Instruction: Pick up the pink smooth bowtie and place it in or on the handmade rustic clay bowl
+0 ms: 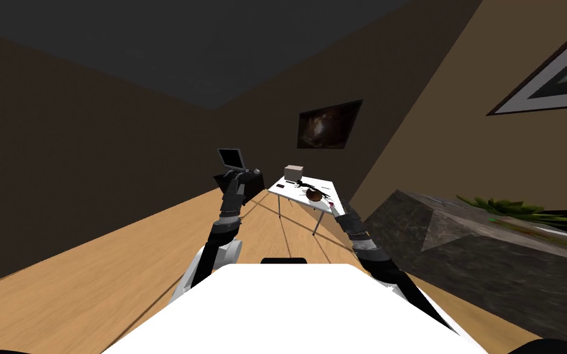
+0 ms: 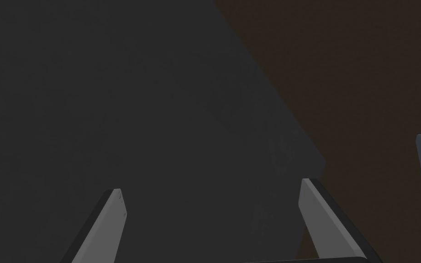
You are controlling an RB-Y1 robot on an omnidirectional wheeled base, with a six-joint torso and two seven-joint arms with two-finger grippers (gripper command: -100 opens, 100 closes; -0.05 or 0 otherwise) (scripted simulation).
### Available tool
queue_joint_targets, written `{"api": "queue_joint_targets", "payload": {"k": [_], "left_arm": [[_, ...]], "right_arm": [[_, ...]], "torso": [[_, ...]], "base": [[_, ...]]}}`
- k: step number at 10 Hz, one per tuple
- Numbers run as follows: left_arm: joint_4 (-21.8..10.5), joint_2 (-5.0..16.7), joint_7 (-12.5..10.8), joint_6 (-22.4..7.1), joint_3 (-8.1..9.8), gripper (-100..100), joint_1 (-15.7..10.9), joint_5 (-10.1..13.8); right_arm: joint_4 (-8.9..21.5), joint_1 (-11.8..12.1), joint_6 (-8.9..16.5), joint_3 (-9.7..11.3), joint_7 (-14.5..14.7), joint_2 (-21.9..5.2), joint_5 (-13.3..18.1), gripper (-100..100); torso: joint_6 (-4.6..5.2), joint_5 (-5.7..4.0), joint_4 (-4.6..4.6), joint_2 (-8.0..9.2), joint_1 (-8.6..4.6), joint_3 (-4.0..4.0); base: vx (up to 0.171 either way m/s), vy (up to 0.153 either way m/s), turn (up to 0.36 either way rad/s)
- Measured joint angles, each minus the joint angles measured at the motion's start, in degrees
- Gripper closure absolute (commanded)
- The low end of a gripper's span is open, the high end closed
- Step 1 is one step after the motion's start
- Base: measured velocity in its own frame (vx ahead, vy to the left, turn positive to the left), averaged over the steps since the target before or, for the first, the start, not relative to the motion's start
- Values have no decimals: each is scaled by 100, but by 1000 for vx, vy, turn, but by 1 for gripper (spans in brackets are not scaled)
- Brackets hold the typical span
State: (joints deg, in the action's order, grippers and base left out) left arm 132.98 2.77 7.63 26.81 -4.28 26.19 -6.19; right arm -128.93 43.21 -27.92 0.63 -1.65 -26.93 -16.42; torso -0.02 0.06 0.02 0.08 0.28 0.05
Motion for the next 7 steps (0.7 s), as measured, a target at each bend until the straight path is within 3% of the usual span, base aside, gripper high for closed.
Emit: {"api": "queue_joint_targets", "payload": {"k": [3, 7], "left_arm": [[0, 0, 0, 0, 1, 0, 0, 0], [0, 0, 0, 0, 1, 0, 1, 0]], "right_arm": [[163, 218, 119, 44, -134, -438, -238, -100], [510, 479, 267, 276, -243, -971, -514, -100]], "torso": [[3, -1, 2, 8, -11, 5], [3, -2, 1, 1, -16, 1]], "base": [[-28, 74, 157], [-8, 60, 146]]}}
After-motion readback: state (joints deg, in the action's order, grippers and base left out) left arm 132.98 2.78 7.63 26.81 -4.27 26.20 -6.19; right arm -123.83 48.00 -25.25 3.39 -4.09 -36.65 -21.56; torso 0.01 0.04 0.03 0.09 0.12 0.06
